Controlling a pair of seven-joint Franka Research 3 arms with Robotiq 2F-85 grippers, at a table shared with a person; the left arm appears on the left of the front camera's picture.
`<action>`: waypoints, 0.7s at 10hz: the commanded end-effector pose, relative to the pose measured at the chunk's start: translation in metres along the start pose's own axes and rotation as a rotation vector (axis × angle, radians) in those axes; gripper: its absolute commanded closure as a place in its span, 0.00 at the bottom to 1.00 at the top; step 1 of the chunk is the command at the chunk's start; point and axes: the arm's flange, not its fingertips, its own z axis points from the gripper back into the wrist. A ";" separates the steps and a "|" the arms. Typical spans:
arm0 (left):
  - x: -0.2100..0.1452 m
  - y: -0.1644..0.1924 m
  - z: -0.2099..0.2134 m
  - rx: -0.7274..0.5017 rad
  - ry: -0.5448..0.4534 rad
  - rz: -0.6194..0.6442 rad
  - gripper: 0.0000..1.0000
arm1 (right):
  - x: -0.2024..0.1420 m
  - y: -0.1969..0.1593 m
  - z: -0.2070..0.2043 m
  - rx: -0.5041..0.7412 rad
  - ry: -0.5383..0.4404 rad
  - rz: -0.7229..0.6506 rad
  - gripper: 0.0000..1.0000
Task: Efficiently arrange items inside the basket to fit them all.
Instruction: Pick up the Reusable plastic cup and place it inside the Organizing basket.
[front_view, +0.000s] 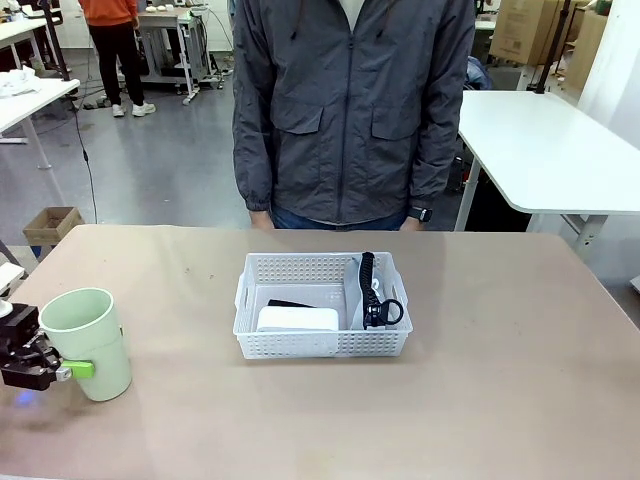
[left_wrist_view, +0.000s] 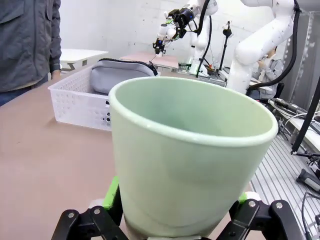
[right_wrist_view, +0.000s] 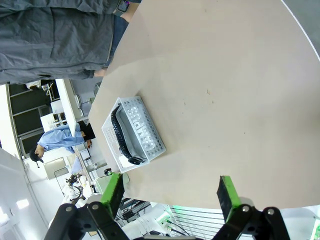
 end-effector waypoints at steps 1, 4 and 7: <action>0.002 -0.041 -0.021 -0.001 -0.028 -0.029 0.00 | 0.001 0.001 0.000 0.008 0.001 0.002 0.00; 0.004 -0.046 -0.022 -0.016 -0.034 -0.043 1.00 | 0.001 0.001 0.000 0.008 0.001 0.002 0.00; 0.016 -0.060 -0.024 -0.031 -0.057 -0.025 0.71 | 0.001 0.001 0.000 0.008 0.001 0.002 0.00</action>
